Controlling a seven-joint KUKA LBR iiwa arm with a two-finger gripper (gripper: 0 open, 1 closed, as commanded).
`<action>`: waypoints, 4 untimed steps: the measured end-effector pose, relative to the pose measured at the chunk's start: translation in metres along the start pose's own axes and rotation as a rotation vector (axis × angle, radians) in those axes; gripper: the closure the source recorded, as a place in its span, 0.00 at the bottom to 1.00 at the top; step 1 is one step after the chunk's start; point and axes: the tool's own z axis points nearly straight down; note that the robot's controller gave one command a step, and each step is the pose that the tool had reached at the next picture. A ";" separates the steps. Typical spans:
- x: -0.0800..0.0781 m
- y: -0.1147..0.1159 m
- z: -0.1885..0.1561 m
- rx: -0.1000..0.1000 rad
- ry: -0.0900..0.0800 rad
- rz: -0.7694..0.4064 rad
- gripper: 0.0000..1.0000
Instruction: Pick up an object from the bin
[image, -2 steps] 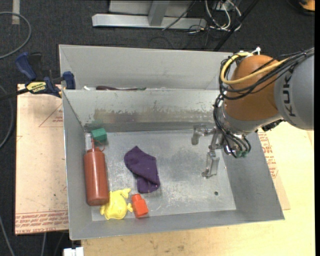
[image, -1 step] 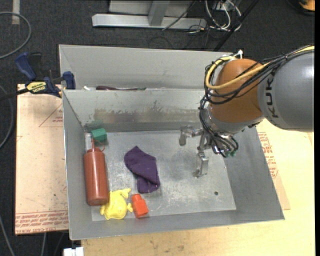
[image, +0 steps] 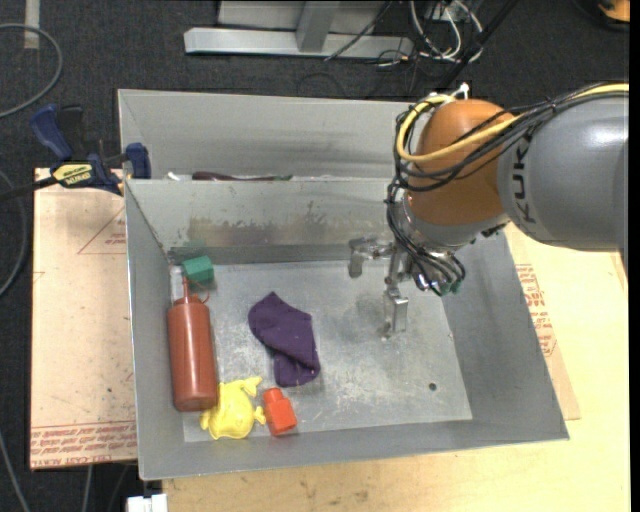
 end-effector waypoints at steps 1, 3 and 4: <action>-0.021 0.016 0.014 0.004 -0.018 -0.036 0.00; -0.015 0.111 0.027 0.000 -0.012 0.035 0.00; 0.009 0.122 0.074 -0.001 -0.004 -0.160 1.00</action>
Offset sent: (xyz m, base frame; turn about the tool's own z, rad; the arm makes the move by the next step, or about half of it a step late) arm -0.0192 0.0884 -0.0341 0.0221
